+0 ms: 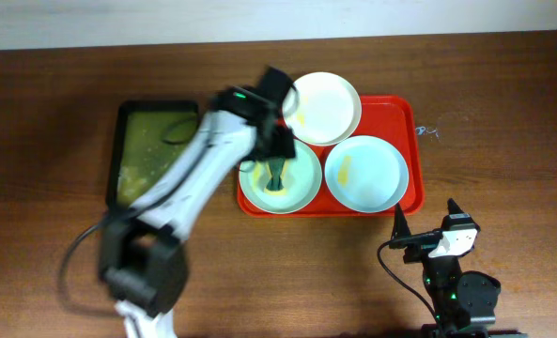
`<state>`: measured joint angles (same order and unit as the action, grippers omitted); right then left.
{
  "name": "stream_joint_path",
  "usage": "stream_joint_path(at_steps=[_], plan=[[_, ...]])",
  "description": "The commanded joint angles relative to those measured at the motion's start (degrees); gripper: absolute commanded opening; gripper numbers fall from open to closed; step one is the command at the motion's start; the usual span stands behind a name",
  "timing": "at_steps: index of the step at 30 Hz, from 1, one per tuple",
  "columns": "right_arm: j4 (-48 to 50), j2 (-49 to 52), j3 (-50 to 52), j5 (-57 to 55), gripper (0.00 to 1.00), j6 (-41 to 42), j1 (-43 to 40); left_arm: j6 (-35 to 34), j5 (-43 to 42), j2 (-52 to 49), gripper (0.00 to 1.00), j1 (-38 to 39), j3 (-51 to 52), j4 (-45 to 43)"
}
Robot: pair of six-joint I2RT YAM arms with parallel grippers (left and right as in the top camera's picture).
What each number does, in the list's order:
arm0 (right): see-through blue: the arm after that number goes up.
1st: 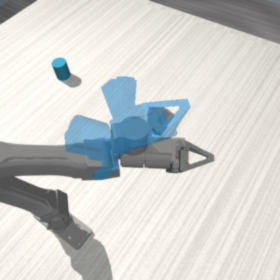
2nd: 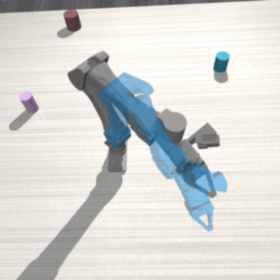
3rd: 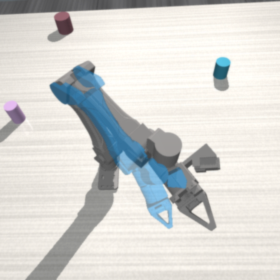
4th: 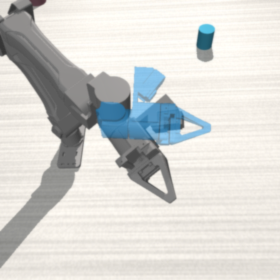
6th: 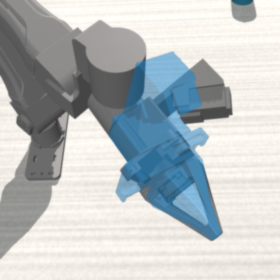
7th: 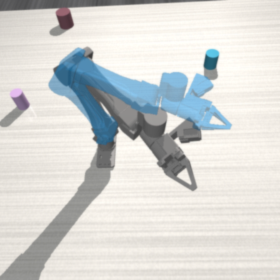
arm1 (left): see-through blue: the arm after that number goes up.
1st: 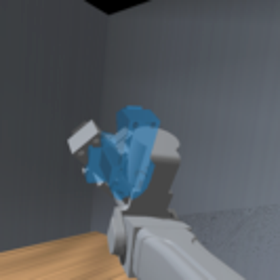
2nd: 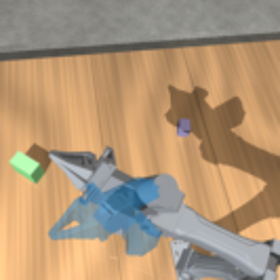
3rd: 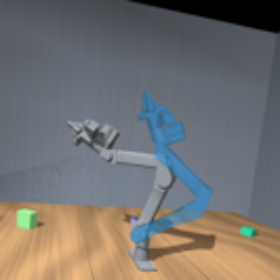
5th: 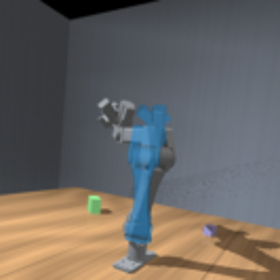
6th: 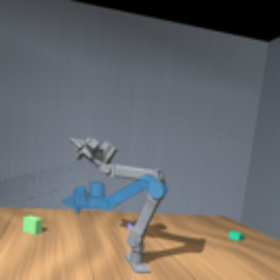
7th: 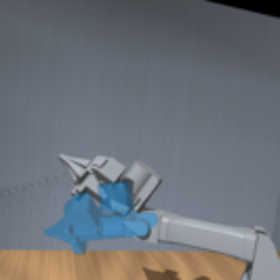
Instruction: Clean dirty plates on tray and stack at the side
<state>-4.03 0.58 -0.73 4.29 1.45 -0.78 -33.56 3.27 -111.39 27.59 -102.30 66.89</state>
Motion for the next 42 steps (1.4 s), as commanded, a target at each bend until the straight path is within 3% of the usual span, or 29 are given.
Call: stream_joint_path(at_steps=[1, 6, 11, 12, 15, 18, 20, 21, 23, 24, 26, 29, 32, 33, 36, 37, 38, 39, 41, 42], plan=[[-0.2, -0.4, 0.4, -0.3, 0.98, 0.0, -0.4, -0.3, 5.0, 13.9, 0.99, -8.0, -2.5, 6.0], [-0.2, -0.4, 0.4, -0.3, 0.98, 0.0, -0.4, -0.3, 8.5, 17.6, 0.99, -18.6, -2.4, 21.3], [0.9, -0.4, 0.4, 0.2, 0.98, 0.4, -0.4, -0.3, 8.6, 17.4, 1.00, -23.4, 0.0, 25.4], [3.1, -0.4, 0.4, 4.3, 0.98, 3.9, -0.4, -0.3, 8.6, 17.4, 0.99, -23.8, 0.8, 25.4], [5.9, -0.4, 0.4, 32.7, 0.98, 25.3, -0.4, -0.3, 8.5, 17.4, 0.99, -24.0, 3.2, 23.9], [9.9, -0.4, 0.4, 36.4, 0.98, 35.2, -0.4, -0.3, 7.9, 17.4, 0.99, -24.0, 4.5, 22.9], [28.9, -0.4, 0.4, 34.8, 0.99, 43.1, -0.4, -0.3, 7.7, 17.4, 0.99, -24.0, 5.4, 22.8], [43.6, -0.3, 0.2, 30.3, 0.98, 43.3, -0.4, -0.3, 7.7, 17.4, 0.99, -24.0, 5.6, 22.8], [54.8, 0.2, -3.2, 15.0, 0.98, 43.3, -0.4, -0.3, 7.7, 17.4, 0.99, -24.0, 5.6, 22.8], [52.6, 0.7, -6.9, 9.8, 0.98, 43.0, -0.4, -0.3, 7.5, 17.4, 0.99, -24.0, 5.6, 22.8], [40.5, 2.8, -16.4, 10.1, 0.98, 38.0, -0.4, -0.3, 6.1, 17.4, 0.99, -24.0, 5.6, 22.8], [0.6, 13.4, -39.1, 15.3, 0.98, 18.2, -0.4, -0.3, 5.6, 17.4, 1.00, -24.0, 5.6, 22.8], [-27.6, 29.5, -57.0, 14.0, 0.98, 1.9, -0.4, -0.3, 5.5, 17.4, 0.99, -24.0, 5.6, 22.5], [-34.6, 37.3, -63.8, 16.2, 0.98, 0.8, -0.4, -0.3, 5.5, 17.4, 0.99, -24.0, 5.6, 22.2], [-42.3, 51.7, -73.0, 33.6, 0.98, 3.8, -0.4, -0.3, 5.5, 17.4, 0.99, -24.0, 5.6, 21.9], [-40.6, 56.2, -73.7, 40.4, 0.99, 4.0, -0.3, -0.3, 5.5, 17.4, 1.00, -24.0, 5.6, 21.9], [-39.6, 59.7, -73.7, 42.8, 0.67, 5.8, -0.1, -0.3, 5.5, 17.4, 0.99, -24.0, 5.6, 21.9], [-39.8, 62.8, -73.7, 42.1, 0.48, 7.0, 0.5, -0.3, 5.5, 17.4, 0.99, -24.0, 5.6, 21.9], [-42.8, 70.9, -73.7, 34.1, 0.26, 9.1, 3.4, -0.3, 5.4, 17.4, 0.99, -24.0, 5.6, 21.9], [-44.7, 76.0, -73.7, 26.5, 0.21, 11.0, 6.1, -0.3, 4.9, 17.4, 0.99, -24.0, 5.6, 22.0]])
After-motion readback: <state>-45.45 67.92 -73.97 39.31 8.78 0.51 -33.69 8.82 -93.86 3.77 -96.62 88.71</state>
